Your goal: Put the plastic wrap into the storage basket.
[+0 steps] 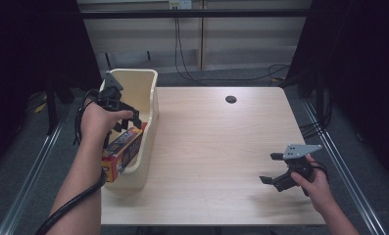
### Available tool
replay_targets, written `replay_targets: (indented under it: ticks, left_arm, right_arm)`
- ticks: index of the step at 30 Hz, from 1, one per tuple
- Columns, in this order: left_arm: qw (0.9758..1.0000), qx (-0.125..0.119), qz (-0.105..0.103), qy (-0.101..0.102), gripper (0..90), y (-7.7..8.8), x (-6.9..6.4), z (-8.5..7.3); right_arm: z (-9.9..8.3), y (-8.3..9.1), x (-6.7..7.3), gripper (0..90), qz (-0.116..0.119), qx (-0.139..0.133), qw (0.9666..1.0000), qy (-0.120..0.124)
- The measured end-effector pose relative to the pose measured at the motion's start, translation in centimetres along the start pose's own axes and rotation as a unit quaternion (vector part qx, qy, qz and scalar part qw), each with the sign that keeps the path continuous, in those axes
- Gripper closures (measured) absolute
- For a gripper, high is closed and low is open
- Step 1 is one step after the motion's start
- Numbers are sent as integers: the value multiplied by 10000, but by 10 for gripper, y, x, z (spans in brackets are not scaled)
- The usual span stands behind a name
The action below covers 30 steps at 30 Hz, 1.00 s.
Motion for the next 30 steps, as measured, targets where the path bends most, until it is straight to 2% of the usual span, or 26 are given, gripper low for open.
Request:
replay_targets:
  ticks: [4,10,14,15,19,20,26,30]
  left_arm:
    - [9998,-33,-199,-93,282,3,-12,3]
    - [9990,-160,-364,-201,236,3,-29,7]
    - [9987,-203,-393,-236,212,3,-35,9]
    - [9981,-218,-458,-351,207,4,-39,9]
    - [9971,-245,-558,-459,189,4,-47,9]
    - [9961,-325,-563,-601,181,3,-52,10]
    - [9944,-325,-675,-739,173,-1,-65,8]
    - [9923,-330,-775,-909,176,-7,-75,6]
  right_arm:
    - [0,1,0,19,18,12,10000,-3]
    - [0,2,-1,19,10,-7,10000,-13]
    - [0,2,0,19,25,-8,10000,-13]
    - [0,2,0,19,24,-8,10000,-13]
    - [0,1,0,19,35,-10,10000,-8]
    - [0,1,0,19,36,-12,10000,-8]
    - [0,1,1,19,30,-5,10000,-10]
    - [0,1,1,19,38,-7,10000,-12]
Point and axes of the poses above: each handheld gripper's, and its own axes: y roughly backward along the jaws, z roughly out of its top, x roughly to its left, the point moved 7 cm from there along -y, roughly forward along the jaws, and after that the axes turned 7 degrees about -x, right-handed, at the moved point
